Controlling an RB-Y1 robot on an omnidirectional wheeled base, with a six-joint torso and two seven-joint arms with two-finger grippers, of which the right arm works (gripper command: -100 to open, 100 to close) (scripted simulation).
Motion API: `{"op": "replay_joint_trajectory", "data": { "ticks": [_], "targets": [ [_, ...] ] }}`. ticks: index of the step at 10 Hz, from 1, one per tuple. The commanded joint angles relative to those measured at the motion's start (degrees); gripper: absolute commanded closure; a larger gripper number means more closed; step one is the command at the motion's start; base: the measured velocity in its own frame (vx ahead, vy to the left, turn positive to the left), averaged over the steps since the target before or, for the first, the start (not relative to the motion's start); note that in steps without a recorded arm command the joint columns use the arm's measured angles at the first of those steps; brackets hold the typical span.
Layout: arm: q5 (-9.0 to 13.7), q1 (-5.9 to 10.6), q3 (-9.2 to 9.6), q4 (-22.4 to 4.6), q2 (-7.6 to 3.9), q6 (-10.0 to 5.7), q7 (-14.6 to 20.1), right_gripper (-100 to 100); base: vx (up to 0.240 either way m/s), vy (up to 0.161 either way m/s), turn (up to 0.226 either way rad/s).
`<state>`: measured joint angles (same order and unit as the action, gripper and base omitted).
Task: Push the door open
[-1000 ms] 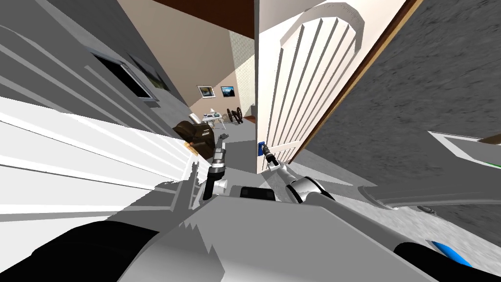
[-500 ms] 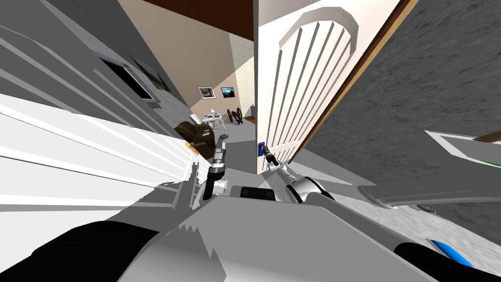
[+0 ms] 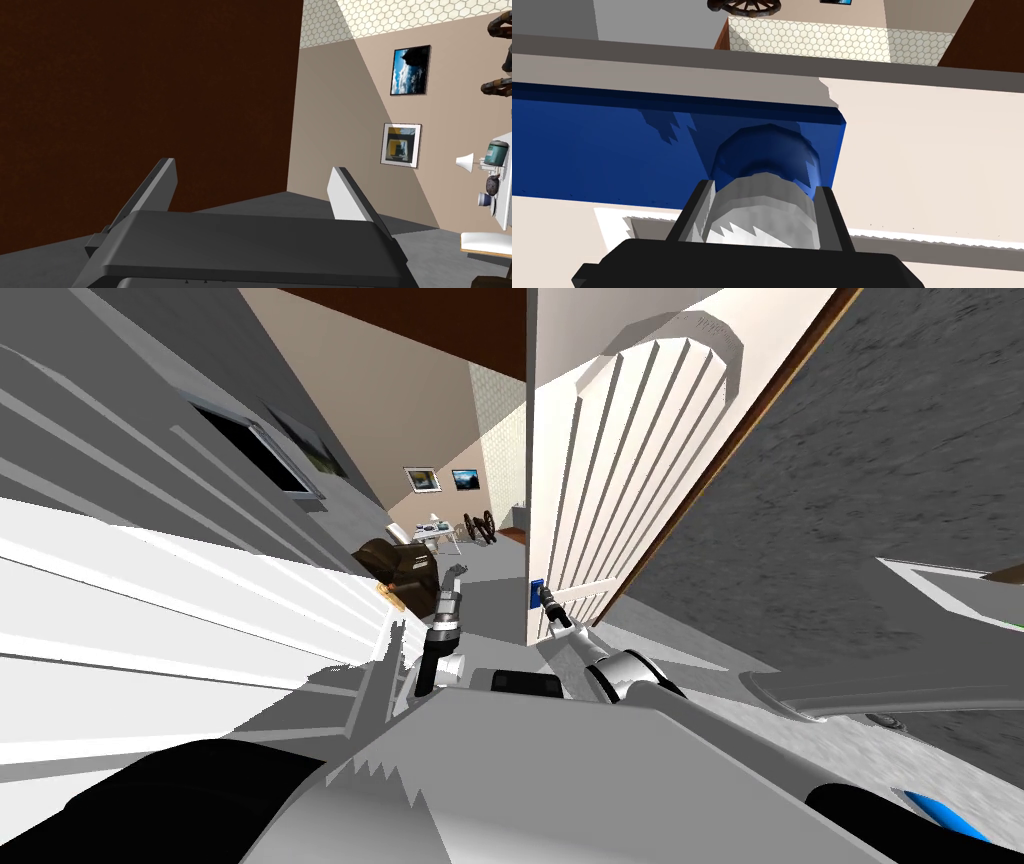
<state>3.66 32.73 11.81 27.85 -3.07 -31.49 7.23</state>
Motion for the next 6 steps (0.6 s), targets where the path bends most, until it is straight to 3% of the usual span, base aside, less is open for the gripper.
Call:
{"op": "replay_joint_trajectory", "data": {
  "ticks": [1, 3, 4, 6],
  "targets": [
    [0.3, 0.01, -0.95, 1.0, -1.19, 0.09, -0.2, 100, 0.179, 0.138, -0.038],
    [0.6, -0.03, -1.51, 0.9, -1.49, 0.11, -0.4, 100, 0.150, 0.131, -0.043],
    [0.6, -0.03, -1.51, 0.9, -1.49, 0.11, -0.4, 100, 0.047, 0.006, 0.008],
    [1.2, -0.14, -3.07, 0.8, -2.27, 0.16, -1.0, 100, 0.140, 0.117, -0.052]
  ]
}}
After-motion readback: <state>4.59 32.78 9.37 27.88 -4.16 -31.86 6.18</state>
